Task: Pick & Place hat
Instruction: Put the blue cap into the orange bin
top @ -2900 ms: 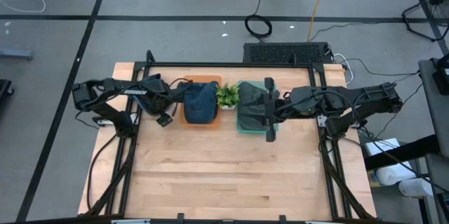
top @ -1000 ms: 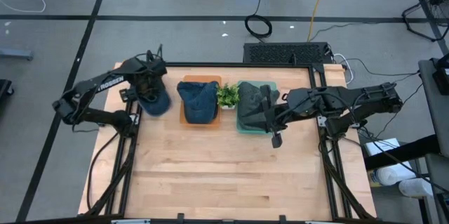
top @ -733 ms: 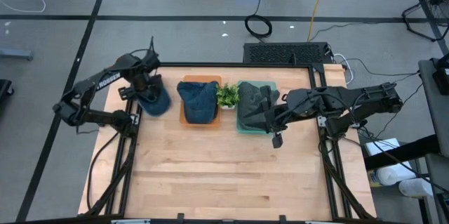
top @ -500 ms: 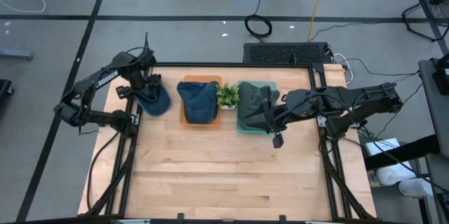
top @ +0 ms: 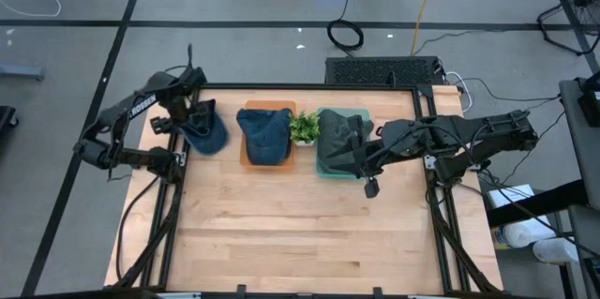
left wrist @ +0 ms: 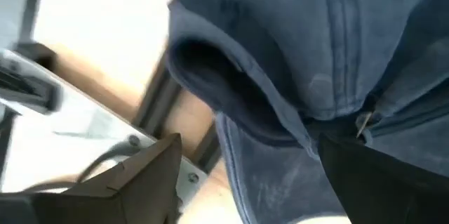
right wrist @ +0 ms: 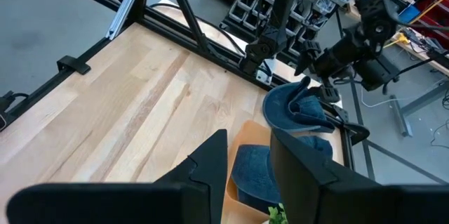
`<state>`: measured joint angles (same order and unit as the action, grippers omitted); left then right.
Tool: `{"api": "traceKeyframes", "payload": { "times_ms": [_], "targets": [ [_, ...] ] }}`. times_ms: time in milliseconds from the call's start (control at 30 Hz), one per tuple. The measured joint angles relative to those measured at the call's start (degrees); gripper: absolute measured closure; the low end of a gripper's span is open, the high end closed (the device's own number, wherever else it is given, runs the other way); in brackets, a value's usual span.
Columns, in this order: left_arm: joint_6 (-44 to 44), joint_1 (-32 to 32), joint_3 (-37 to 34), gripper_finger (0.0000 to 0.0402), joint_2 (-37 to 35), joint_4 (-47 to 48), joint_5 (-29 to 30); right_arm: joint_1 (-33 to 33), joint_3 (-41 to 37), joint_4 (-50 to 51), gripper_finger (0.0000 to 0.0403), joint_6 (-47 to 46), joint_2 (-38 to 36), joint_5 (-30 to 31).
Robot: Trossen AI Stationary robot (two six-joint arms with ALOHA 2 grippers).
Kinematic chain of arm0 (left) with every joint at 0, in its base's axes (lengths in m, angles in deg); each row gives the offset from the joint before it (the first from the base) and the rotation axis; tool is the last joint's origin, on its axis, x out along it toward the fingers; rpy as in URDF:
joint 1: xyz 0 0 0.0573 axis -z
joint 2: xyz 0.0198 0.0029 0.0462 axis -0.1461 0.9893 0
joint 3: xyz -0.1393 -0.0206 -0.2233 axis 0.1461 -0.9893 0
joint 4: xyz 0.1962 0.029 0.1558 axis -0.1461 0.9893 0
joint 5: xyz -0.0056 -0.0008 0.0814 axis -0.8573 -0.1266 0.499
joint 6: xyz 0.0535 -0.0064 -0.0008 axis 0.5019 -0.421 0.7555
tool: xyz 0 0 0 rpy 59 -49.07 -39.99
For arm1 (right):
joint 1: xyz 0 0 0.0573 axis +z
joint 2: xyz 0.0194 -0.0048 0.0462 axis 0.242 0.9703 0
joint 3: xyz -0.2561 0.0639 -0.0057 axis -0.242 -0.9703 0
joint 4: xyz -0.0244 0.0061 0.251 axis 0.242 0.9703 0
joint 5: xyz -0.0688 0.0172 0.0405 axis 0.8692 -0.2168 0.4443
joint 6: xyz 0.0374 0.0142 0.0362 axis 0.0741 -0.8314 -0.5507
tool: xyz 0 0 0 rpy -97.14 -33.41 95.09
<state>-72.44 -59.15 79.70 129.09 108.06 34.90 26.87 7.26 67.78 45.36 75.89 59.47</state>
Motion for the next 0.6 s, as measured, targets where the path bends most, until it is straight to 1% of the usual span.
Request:
{"api": "traceKeyframes", "payload": {
  "times_ms": [267,467,533,600],
  "targets": [
    [0.35,-0.56,-7.2,0.0062,0.02,-12.01,-8.63,0.0,0.0,0.0,0.0303,-0.04,0.0,0.0],
    [3.26,-0.56,-8.64,0.0063,0.0,-15.77,-9.24,0.0,0.0,0.0,0.0303,0.09,0.0,0.0],
    [3.18,-0.56,-8.64,0.0073,0.0,-16.06,-9.3,0.0,0.0,-0.02,0.0303,0.37,0.0,0.0],
    [3.08,-0.56,-8.64,0.0098,0.0,-16.74,-9.48,0.0,0.0,-0.04,0.0303,0.5,0.0,0.0]
  ]
}}
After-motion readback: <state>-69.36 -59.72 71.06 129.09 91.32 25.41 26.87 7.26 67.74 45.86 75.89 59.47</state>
